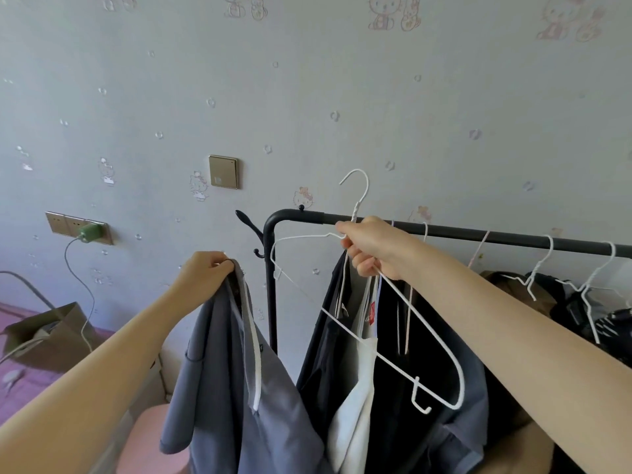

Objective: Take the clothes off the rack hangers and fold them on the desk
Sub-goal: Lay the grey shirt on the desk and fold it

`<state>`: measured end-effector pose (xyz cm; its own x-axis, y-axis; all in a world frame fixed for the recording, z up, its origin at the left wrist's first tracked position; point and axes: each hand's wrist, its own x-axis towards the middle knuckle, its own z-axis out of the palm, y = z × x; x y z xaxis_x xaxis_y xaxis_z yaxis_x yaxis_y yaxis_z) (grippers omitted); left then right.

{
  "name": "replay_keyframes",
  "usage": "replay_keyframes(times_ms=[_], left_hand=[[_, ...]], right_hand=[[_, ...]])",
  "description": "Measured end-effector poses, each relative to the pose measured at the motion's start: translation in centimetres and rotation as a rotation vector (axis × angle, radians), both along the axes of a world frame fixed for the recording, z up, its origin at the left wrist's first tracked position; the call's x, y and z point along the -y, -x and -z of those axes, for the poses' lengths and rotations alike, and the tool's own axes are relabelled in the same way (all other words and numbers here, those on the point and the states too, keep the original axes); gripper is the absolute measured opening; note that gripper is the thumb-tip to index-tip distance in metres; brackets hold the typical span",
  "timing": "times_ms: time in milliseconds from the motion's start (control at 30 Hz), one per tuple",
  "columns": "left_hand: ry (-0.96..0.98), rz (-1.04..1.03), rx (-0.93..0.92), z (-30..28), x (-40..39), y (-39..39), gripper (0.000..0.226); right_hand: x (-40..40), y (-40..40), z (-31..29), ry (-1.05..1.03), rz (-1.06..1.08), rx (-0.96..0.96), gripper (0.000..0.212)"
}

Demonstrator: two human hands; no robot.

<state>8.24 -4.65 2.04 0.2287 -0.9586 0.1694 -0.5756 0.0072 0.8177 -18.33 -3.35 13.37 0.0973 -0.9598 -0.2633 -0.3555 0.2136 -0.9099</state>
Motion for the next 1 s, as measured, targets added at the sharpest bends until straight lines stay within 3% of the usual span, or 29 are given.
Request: replay_keyframes(times_ms=[200,433,567,833,1000], left_hand=[[-0.025,0.029,0.038,0.6,0.8,-0.1,0.023],[-0.016,0.043,0.181,1.6,0.8,-0.6,0.022],[-0.004,0.020,0.201,2.2,0.7,-1.5,0.022],[0.056,-0.068,0.138,0.9,0.6,-3.2,0.020],[0.076,-0.141,0.104,-0.5,0.0,-3.8,0.022]], right_hand=[[4.3,-2.4,1.9,-0.119,0.047,0.072,0.026],[9.3,-5.3,4.2,-0.020,0.171,0.131,0.023],[11.0,-6.2,6.1,-0.044,0.206,0.197,0.036],[11.2,-7.1,9.6,-0.115,0.143,0.026,0.025],[10.5,-7.1,10.1,-0.090,0.075,-0.217,0.032]])
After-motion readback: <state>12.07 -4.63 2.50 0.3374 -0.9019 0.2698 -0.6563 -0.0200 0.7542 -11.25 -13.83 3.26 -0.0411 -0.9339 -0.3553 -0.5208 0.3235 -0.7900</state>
